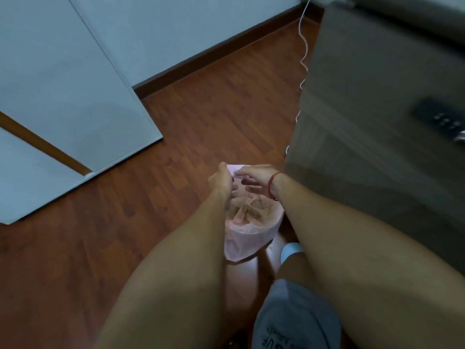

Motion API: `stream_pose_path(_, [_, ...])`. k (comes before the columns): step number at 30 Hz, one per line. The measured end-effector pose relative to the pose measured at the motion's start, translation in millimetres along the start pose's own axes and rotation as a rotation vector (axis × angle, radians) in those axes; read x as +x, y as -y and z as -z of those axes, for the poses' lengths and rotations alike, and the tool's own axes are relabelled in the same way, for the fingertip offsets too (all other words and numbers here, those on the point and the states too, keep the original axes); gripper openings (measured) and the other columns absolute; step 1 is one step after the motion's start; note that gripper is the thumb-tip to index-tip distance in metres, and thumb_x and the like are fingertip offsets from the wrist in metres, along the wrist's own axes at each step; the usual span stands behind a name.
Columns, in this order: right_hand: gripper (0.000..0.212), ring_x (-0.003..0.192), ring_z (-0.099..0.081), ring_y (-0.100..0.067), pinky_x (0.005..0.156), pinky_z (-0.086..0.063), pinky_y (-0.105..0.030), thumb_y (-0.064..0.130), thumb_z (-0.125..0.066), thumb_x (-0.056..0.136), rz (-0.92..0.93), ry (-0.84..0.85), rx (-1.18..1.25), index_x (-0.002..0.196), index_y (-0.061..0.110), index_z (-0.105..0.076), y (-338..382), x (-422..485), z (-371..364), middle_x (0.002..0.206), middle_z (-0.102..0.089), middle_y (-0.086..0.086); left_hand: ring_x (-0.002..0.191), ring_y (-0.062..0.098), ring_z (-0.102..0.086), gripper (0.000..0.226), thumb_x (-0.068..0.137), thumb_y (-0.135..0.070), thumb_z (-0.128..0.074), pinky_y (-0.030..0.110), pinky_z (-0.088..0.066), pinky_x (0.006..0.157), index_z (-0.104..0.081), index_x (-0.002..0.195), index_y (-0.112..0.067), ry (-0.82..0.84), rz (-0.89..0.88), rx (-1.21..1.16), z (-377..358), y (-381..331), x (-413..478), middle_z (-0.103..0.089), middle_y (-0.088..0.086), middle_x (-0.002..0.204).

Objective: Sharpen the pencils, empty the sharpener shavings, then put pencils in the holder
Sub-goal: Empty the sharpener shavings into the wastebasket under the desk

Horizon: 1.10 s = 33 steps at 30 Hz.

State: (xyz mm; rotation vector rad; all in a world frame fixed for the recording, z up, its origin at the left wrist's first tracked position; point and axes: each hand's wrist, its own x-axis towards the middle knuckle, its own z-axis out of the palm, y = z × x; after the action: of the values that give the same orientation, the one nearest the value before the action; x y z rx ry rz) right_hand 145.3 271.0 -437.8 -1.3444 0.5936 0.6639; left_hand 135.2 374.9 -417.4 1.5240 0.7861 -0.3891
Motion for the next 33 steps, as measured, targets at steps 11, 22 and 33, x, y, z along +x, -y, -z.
stream_pose_path(11, [0.061,0.093,-0.056,-0.025,0.095,-0.051,-0.039,-0.003,-0.071,0.077,0.449,-0.125,-0.17,0.134,0.005,-0.05,95,-187,-26,0.106,-0.054,-0.01,0.05,0.016,-0.055,0.028,0.093,-0.021,-0.044,0.023,-0.042,0.044,-0.068,0.102,-0.009,0.059,-0.445,-0.133,41,-101,-150,-0.065,0.006,0.073])
stream_pose_path(22, [0.062,0.092,-0.062,-0.016,0.065,-0.048,-0.022,0.001,-0.069,0.078,0.791,-0.508,-0.22,0.135,0.016,-0.05,114,-455,32,0.105,-0.064,-0.005,0.052,0.021,-0.06,0.028,0.09,-0.021,-0.047,0.023,-0.044,0.04,-0.065,0.1,-0.003,0.363,-0.783,-0.171,-13,-147,-359,-0.068,0.013,0.081])
stream_pose_path(33, [0.059,0.108,-0.057,-0.022,0.095,-0.05,-0.04,-0.001,-0.071,0.077,0.754,-0.845,-0.156,0.132,0.012,-0.054,57,-539,166,0.129,-0.061,-0.01,0.088,0.028,-0.069,0.019,0.085,-0.024,-0.051,0.027,-0.046,0.063,-0.061,0.072,-0.015,0.643,-0.899,0.127,-141,-107,-445,-0.072,0.011,0.093])
